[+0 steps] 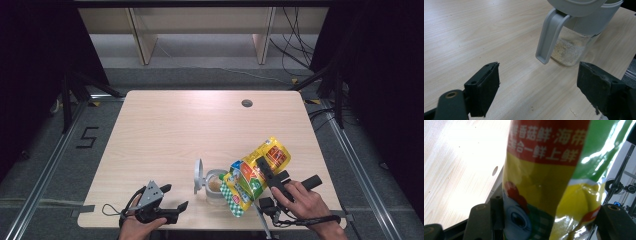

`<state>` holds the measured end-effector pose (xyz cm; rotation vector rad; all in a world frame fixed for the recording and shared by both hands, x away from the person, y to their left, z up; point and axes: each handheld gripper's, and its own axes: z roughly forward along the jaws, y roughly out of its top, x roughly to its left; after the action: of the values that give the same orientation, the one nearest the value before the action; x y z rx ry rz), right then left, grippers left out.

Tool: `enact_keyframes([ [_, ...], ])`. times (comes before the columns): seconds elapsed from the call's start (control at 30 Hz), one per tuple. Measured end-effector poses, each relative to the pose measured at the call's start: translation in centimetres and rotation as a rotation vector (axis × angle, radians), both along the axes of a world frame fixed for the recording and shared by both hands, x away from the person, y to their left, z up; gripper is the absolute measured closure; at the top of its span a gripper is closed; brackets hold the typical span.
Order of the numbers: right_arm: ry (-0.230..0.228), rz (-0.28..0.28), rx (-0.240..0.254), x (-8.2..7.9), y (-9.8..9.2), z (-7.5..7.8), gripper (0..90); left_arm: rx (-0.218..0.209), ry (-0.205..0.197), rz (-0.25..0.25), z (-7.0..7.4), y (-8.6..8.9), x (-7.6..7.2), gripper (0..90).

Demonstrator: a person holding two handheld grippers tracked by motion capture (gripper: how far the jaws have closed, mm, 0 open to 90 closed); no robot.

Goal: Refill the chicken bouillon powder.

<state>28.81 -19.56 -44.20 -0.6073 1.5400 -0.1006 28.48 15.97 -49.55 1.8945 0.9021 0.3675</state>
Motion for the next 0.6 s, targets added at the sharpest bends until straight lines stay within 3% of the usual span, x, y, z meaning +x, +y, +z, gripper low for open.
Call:
enact_keyframes([
  [0.17,0.002,-0.006,0.015,-0.08,-0.09,-0.07,40.9,-0.001,-0.001,-0.001,-0.01,0.0,0.01,17.9],
  [0.3,-0.009,0.007,-0.02,-0.1,-0.01,0.16,41.1,-0.001,-0.001,-0.001,-0.01,0.01,0.01,17.9],
  [0.53,-0.008,0.006,-0.008,-0.12,-0.12,0.14,41.2,-0.003,-0.002,-0.001,0.02,0.03,0.0,17.9],
  [0.6,-0.015,0.014,-0.024,-0.11,-0.03,0.32,41.3,-0.005,-0.001,0.0,0.02,0.03,0.01,17.9],
])
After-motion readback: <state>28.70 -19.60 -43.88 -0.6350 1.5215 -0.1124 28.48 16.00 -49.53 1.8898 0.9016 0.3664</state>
